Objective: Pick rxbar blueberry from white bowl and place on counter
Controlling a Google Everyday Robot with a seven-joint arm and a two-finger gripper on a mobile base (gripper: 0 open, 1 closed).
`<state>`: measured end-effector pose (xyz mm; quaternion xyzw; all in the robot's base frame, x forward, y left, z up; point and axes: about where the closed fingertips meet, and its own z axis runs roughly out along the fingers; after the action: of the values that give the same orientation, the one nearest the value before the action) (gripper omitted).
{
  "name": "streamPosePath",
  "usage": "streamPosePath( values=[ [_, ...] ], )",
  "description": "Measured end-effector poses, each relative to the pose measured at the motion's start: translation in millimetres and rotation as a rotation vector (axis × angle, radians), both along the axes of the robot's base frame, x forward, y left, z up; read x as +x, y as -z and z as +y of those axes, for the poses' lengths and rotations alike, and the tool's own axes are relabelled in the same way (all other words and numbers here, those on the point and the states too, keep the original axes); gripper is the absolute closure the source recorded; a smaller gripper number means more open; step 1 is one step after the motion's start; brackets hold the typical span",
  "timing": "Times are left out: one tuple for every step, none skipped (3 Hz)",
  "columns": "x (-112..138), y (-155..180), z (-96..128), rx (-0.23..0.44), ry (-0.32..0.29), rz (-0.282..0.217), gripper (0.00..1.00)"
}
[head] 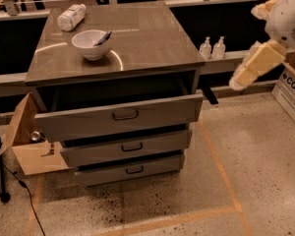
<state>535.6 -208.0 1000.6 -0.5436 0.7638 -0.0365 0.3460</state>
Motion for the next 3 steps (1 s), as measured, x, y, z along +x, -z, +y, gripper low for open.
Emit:
streamPosePath(
  values=[
    [56,-13,19,0.141,-0.03,-0.072,0.0],
    [130,2,37,0.252,-0.034,-0.05,0.0],
    [225,60,104,0.327,-0.073,0.071,0.0]
  ],
)
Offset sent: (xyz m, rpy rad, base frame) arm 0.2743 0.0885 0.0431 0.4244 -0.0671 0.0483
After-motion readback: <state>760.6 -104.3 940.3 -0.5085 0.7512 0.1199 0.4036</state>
